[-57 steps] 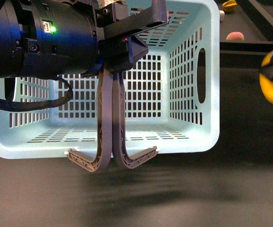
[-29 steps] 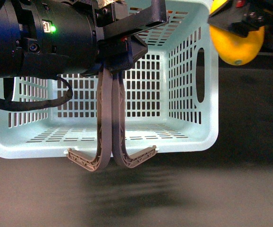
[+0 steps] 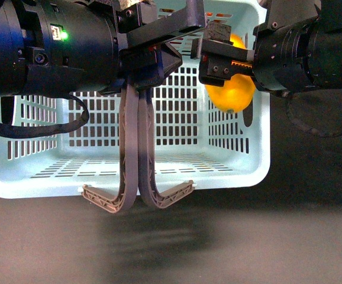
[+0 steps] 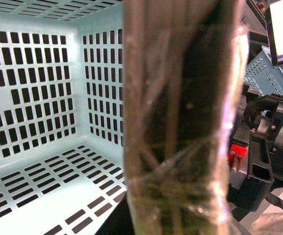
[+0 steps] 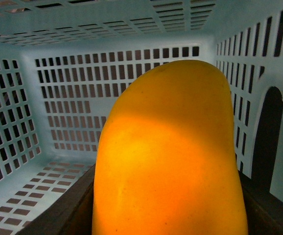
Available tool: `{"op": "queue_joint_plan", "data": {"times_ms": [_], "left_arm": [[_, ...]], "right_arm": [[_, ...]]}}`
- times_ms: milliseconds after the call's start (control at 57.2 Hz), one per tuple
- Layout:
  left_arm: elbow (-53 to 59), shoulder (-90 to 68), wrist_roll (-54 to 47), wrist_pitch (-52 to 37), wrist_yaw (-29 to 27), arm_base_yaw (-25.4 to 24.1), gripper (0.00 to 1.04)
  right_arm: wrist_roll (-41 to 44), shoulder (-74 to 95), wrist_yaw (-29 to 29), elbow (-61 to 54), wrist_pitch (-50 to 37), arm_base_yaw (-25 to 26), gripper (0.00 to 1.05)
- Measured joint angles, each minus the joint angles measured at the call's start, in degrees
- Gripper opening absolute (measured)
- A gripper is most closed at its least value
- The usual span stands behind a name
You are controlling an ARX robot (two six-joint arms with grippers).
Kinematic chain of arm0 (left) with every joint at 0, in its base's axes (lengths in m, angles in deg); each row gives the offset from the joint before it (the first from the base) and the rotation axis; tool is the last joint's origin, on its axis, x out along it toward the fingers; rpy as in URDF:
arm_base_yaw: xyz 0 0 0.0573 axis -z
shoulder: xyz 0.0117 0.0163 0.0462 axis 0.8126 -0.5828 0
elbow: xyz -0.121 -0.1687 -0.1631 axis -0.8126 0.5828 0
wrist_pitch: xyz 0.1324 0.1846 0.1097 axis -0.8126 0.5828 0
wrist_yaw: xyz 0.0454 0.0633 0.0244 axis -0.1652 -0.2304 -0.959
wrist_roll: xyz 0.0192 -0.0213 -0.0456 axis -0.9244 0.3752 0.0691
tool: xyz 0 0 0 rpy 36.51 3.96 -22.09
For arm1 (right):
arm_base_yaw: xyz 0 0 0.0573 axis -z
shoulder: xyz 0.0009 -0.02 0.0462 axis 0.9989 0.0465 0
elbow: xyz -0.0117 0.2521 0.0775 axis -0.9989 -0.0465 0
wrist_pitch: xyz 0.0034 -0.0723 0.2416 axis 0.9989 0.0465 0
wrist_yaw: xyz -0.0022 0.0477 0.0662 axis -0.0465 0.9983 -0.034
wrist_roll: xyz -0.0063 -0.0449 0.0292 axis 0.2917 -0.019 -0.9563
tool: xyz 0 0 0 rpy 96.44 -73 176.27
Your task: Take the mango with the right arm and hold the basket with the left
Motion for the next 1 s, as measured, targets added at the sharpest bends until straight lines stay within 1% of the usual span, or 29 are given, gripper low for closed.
{"op": "queue_joint_plan", "data": {"times_ms": [87, 105, 122, 210, 472, 664, 997], "left_arm": [[0.0, 0.0, 0.0, 0.0, 0.0, 0.0, 0.09], [0.0, 0.0, -0.1, 0.0, 0.0, 0.0, 0.08], [0.0, 0.0, -0.2, 0.0, 0.2, 0.0, 0.08], [0.2, -0.3, -0.1, 0.0, 0.6, 0.1, 0.08], [0.4, -0.4, 0.0, 0.0, 0.0, 0.0, 0.08], [0.4, -0.4, -0.1, 0.0, 0.0, 0.0, 0.08], [0.4, -0.4, 0.0, 0.0, 0.0, 0.0, 0.08]], "right_arm": [[-0.4, -1.4, -0.1, -0.4, -2.0, 0.0, 0.96], [-0.5, -2.0, -0.2, -0.7, -2.4, 0.1, 0.98], [-0.5, -2.8, -0.3, -1.2, -2.7, 0.2, 0.99], [-0.4, -5.7, -0.4, -2.8, -3.3, 0.6, 0.96], [0.5, -20.9, -0.9, -11.1, -2.5, 3.3, 0.97], [-0.5, -35.5, -1.3, -19.9, 1.8, 6.4, 0.97], [-2.8, -55.0, -4.3, -30.9, 9.7, 8.8, 0.97]]}}
